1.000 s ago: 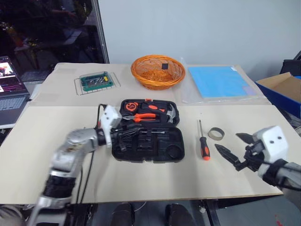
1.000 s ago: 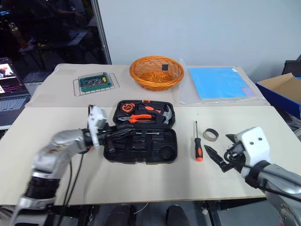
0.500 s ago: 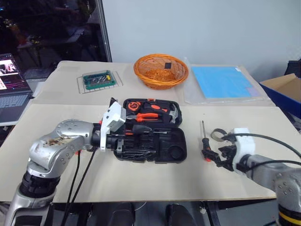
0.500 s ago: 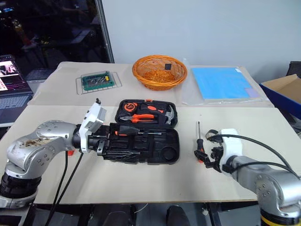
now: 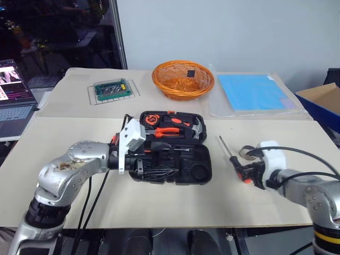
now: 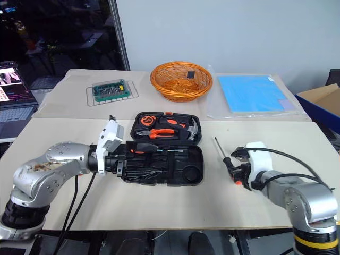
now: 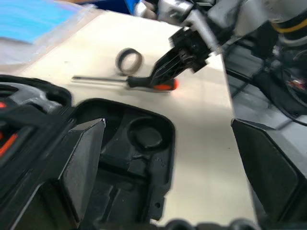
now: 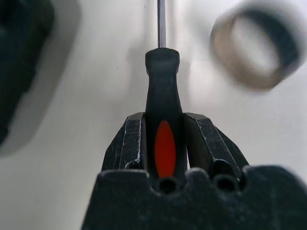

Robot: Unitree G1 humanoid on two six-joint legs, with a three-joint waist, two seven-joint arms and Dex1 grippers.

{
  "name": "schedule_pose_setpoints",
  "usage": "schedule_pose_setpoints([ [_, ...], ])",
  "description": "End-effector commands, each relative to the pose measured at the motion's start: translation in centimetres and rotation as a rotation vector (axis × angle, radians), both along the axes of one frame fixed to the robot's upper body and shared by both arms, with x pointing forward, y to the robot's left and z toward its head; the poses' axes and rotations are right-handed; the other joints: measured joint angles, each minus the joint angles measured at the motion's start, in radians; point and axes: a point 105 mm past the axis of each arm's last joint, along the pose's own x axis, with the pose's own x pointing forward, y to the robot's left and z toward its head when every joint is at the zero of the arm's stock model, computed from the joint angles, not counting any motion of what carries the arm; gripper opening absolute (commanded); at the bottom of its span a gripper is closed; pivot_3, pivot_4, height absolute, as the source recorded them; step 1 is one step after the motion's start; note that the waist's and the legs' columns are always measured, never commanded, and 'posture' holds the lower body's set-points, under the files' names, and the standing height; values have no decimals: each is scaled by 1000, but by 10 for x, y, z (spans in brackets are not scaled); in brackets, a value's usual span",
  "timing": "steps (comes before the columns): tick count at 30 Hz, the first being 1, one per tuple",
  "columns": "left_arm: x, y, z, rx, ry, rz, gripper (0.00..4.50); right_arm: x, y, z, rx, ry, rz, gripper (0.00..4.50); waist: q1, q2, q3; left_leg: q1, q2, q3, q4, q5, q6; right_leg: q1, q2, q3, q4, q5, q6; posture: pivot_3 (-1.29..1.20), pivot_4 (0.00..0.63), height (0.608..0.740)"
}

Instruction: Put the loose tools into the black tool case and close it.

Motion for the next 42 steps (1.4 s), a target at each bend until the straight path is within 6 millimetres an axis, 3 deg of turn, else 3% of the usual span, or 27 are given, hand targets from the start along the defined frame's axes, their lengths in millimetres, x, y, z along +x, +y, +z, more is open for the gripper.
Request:
schedule_pose_setpoints([
  [1,-16,21,9,-62,-17,-43,4500,-4,39,52,17,-190,292,832,-12,-1,1,0,1,0,0,0,0,0,1,0,0,0,0,0,150,740],
  [4,-28,48,1,-48,26,14,4500,-1,78,64,-13,-224,562,831,-34,0,1,2,4,2,-1,0,0,-2,2,0,1,0,-2,0,150,740],
  [9,-43,77,-3,-53,44,106,4500,22,113,47,-201,-214,858,831,-37,-2,3,3,4,1,-1,0,0,-2,-1,-2,0,-1,-3,0,150,740],
  [15,-55,93,-13,-12,58,166,4500,54,116,10,-475,-180,1041,830,-14,-2,4,1,2,5,-1,-2,-1,-7,-7,-4,-4,1,-5,0,150,740],
  [19,-58,90,-12,-16,51,163,4500,51,117,3,-522,-144,1158,830,-5,-2,5,-3,1,6,-1,-3,-1,-7,-7,-5,-4,4,-10,0,150,740],
  [25,-55,86,-11,-20,44,158,4500,67,115,-12,-558,-92,1120,829,-8,-2,5,-2,4,6,-2,-4,-2,-6,-3,-5,-1,4,-9,0,150,740],
  [31,-50,84,-13,-21,37,153,4500,67,116,-18,-566,-87,1182,824,-10,-2,5,2,4,6,-1,-4,-2,-3,-3,-5,0,3,-11,0,150,740],
  [33,-48,83,-14,-22,35,147,4500,67,116,-14,-539,-111,1193,1825,-10,-2,5,2,4,7,-1,-4,-2,-3,-3,-5,0,3,-11,0,150,740],
  [36,-46,82,-15,-22,32,145,4500,69,115,2,-513,-192,1163,2703,-9,-2,5,2,4,7,-1,-4,-2,-3,-3,-5,1,3,-11,0,150,740],
  [42,-40,84,-20,-23,33,152,4500,57,113,38,-318,-286,1128,2703,-11,-2,5,2,4,7,-1,-5,-3,-3,-2,-5,1,4,-8,0,150,740],
])
